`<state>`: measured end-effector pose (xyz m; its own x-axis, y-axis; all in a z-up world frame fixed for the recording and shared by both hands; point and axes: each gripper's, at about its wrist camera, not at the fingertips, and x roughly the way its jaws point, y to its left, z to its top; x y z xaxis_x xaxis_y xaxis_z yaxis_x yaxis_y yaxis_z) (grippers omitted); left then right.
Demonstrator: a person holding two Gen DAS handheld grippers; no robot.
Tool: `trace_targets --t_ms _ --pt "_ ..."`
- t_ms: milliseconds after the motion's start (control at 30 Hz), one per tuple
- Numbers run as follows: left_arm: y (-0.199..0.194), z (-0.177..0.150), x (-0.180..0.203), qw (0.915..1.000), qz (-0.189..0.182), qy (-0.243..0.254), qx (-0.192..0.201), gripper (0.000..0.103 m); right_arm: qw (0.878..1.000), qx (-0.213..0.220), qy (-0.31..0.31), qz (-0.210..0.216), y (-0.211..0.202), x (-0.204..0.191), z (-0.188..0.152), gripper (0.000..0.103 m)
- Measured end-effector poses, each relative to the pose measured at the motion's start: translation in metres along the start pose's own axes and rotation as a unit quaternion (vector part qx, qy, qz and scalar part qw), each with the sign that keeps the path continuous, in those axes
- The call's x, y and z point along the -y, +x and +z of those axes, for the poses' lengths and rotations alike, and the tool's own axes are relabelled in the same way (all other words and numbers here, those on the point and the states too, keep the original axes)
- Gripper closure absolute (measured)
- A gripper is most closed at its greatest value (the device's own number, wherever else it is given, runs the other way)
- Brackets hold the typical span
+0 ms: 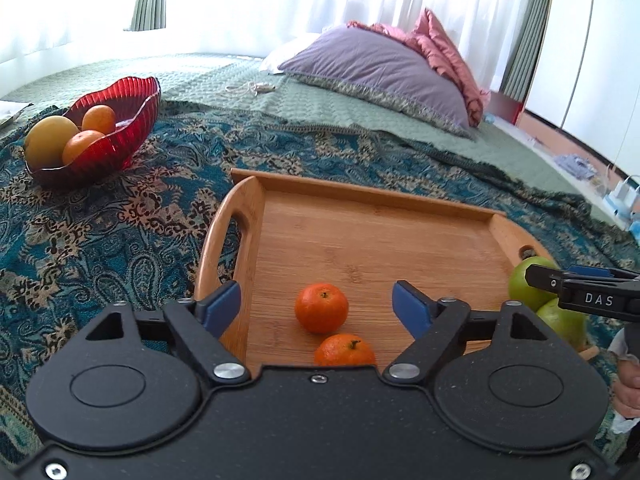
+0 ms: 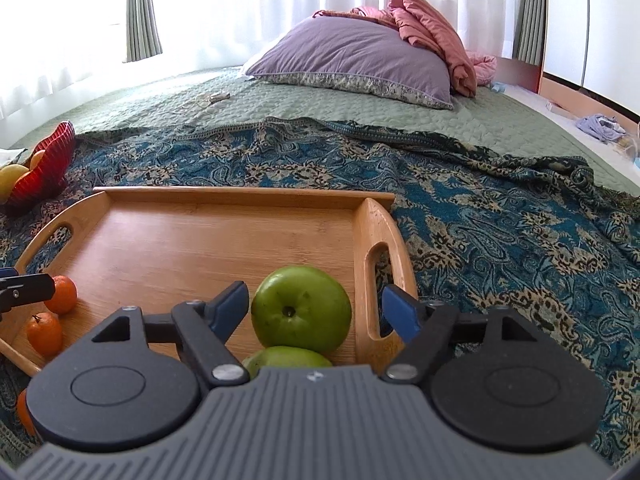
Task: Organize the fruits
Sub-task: 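Open the left tool beside the first tangerine while the right tool releases beside the first apple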
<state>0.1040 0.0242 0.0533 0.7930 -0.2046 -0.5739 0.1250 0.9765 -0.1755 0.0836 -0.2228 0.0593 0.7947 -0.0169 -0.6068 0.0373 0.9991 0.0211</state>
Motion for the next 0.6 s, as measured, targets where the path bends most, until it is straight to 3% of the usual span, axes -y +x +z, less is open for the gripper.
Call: trace_targets --t_ms 333,600 --pt "-0.048 -0.020 0.004 0.9985 -0.011 0.016 0.051 0.012 0.996 0.080 -0.032 0.018 -0.051 -0.008 -0.017 0.012" --pt "-0.066 -0.044 0.013 0.9977 -0.004 0.049 0.047 0.010 0.990 0.105 -0.069 0.065 -0.083 -0.026 -0.044 0.009"
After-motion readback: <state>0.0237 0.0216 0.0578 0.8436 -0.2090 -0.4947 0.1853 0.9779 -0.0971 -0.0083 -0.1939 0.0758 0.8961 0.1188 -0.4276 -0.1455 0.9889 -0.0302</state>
